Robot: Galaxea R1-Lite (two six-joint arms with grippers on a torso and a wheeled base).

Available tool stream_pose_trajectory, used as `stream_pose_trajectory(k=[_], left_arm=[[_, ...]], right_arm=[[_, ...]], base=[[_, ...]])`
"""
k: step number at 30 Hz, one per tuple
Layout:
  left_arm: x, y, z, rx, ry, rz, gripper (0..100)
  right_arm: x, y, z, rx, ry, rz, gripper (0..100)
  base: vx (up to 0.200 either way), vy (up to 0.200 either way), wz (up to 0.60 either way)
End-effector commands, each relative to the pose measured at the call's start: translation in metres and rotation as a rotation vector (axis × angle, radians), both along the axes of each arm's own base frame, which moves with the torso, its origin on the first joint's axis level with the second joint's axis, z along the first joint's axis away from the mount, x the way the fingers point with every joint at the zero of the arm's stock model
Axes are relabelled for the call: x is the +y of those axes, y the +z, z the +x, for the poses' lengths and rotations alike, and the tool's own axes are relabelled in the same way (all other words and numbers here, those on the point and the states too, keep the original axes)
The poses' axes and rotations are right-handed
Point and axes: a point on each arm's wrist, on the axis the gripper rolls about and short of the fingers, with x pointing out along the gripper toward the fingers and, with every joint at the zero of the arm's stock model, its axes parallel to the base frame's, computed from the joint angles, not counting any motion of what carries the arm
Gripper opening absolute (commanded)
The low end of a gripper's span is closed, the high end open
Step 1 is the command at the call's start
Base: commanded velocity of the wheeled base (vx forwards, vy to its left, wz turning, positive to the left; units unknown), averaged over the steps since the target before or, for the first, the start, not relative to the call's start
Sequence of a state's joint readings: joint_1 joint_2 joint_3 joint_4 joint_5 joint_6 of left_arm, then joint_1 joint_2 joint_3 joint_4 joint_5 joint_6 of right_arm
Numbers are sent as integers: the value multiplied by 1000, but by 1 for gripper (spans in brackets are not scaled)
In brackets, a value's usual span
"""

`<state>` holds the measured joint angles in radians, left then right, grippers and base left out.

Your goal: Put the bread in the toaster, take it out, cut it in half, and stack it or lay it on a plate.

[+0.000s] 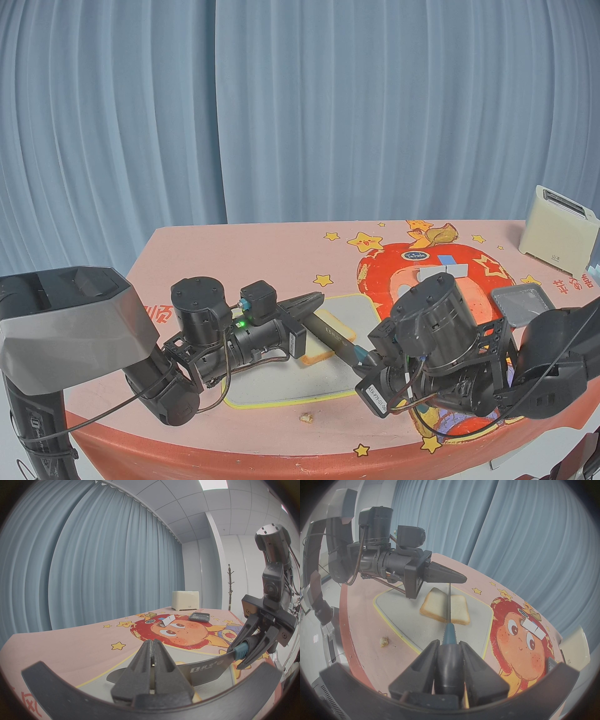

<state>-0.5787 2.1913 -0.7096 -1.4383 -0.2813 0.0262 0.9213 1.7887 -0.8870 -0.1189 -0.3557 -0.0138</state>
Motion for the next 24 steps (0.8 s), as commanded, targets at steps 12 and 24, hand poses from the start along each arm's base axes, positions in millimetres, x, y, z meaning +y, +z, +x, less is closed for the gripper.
stream_pose_trajectory(k=[12,24], left_arm=[[5,23,-6,-44,1,-29,0],[0,-11,1,32,1,21,0]], right_arm=[[1,2,1,-11,-1,15,0],[2,-1,3,-3,-4,4,0]], base=[[0,0,0],[0,0,0]])
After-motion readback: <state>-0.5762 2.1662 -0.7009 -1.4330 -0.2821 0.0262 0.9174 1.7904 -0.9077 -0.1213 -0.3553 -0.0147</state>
